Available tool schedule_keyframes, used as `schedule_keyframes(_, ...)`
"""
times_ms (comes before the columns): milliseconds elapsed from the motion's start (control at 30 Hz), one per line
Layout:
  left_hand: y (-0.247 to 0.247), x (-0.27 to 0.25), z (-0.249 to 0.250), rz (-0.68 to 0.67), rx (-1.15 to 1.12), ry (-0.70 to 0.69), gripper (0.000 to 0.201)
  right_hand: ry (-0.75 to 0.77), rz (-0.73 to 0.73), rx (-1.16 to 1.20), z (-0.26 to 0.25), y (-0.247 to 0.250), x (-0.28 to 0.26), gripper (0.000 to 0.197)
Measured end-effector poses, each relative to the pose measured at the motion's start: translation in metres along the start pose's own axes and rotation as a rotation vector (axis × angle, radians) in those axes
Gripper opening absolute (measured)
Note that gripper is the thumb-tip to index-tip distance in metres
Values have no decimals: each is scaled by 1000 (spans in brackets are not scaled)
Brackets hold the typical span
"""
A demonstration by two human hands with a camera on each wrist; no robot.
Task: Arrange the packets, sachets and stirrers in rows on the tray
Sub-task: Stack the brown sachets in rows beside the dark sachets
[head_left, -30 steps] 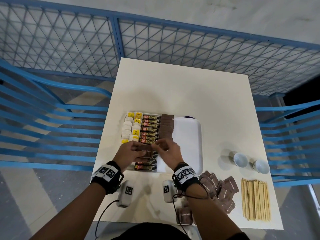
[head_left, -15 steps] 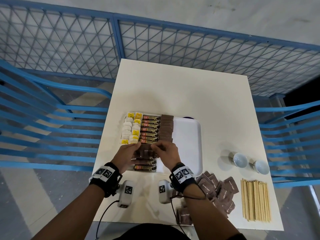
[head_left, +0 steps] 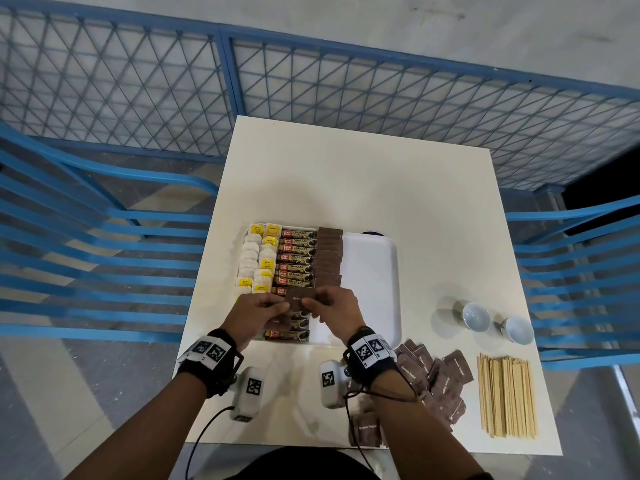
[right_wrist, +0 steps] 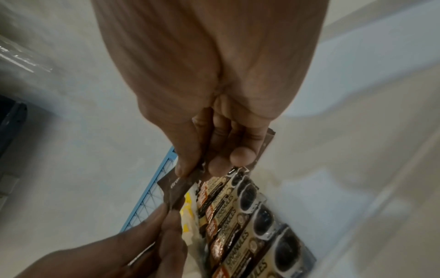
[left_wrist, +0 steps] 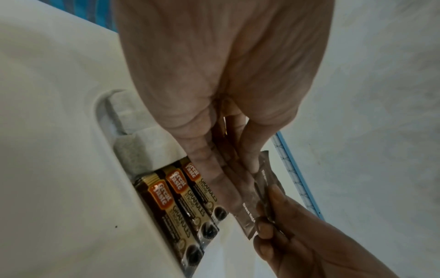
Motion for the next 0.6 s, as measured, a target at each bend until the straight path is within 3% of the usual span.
schedule_keyframes(267, 0, 0, -6, -7, 142, 3, 13, -18, 316, -130, 7, 56, -2, 18)
schedule_keyframes(600, 2, 1, -5, -6, 170, 4, 12, -35, 400, -194, 12, 52, 2, 20)
Point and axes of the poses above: each hand's wrist, its own x-axis towards the middle knuckle, its own y-axis out of the back of the hand, z = x × y, the point moved 7 cm from there along x, towards the middle knuckle, and after that the axes turned 15 degrees about x, right-handed, at the moved point
